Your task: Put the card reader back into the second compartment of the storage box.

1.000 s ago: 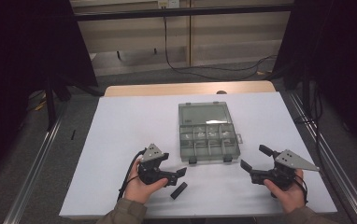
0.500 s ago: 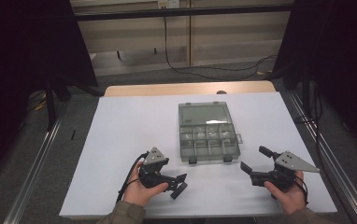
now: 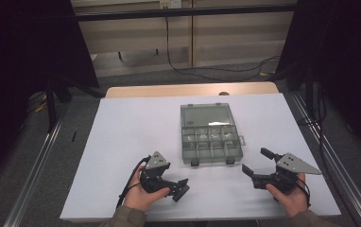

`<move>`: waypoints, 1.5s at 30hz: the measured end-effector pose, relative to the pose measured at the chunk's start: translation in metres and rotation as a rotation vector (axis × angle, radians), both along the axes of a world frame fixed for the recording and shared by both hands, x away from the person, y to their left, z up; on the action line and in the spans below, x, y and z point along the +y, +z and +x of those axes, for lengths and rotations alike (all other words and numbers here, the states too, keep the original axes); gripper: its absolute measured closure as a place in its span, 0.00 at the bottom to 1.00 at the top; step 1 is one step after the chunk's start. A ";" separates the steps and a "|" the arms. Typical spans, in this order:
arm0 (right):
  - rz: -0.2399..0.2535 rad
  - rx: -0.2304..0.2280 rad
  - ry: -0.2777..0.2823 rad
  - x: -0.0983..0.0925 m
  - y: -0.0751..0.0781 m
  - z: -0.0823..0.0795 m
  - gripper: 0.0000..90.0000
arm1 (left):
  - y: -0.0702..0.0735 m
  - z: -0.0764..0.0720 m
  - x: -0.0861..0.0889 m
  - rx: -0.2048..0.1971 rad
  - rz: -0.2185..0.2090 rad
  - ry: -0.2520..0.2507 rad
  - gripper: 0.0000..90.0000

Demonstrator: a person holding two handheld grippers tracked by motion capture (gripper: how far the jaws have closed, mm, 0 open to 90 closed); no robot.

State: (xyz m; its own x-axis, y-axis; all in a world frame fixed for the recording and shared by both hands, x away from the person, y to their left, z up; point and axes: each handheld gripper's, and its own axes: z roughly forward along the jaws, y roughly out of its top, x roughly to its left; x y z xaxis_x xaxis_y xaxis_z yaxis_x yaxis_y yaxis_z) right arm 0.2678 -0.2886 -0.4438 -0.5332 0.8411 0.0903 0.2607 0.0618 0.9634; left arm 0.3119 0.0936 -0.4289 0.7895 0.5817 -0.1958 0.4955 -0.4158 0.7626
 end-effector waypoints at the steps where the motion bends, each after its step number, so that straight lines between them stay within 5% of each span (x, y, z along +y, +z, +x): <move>1: -0.001 0.000 0.001 0.000 0.000 0.000 0.06 | 0.000 0.000 0.000 0.001 0.006 -0.001 0.14; 22: -0.008 -0.017 -0.001 -0.001 0.002 0.000 0.07 | -0.005 -0.008 -0.002 0.037 0.040 -0.069 0.34; 45: -0.013 -0.023 0.003 -0.001 0.002 0.000 0.09 | -0.015 -0.021 -0.010 0.058 0.131 -0.117 0.80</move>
